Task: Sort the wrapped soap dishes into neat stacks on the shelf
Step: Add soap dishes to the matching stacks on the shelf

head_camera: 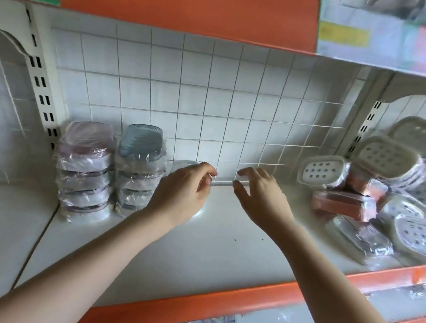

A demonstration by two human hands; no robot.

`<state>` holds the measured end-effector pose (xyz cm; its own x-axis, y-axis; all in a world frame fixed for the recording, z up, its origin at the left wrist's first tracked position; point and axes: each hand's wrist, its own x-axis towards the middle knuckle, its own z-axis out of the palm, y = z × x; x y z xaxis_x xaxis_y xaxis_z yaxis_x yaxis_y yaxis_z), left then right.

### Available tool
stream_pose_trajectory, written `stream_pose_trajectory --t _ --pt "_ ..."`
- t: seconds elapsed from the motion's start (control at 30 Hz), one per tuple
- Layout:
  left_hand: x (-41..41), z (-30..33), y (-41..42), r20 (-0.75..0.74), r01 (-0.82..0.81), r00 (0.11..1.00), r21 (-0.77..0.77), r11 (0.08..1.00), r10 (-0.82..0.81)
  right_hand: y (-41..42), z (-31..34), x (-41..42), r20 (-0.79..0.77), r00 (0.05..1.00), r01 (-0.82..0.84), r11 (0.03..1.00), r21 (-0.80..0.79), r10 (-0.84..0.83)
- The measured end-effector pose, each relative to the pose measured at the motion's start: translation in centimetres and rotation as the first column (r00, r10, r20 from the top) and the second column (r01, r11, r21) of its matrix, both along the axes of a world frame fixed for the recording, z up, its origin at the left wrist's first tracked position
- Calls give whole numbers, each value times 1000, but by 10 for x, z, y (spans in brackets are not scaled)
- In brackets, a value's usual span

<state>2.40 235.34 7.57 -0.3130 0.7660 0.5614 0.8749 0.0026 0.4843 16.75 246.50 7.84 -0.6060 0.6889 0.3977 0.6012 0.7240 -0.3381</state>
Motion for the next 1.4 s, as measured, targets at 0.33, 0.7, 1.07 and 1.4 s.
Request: stream_pose_trajectory --t 0.33,0.7,1.07,1.4 --pt "75 -2 62 29 82 997 -189 978 -78 36 6 100 -4 992 126 991 33 -126" --pt "176 -4 115 59 107 994 -240 965 -95 75 7 209 23 983 178 980 93 -181" --pt "259 -19 153 95 122 991 -292 949 -98 93 -18 288 40 982 182 983 31 -183" --pt "257 -41 173 79 135 990 -389 912 -112 108 -49 280 23 979 204 977 -59 -203"
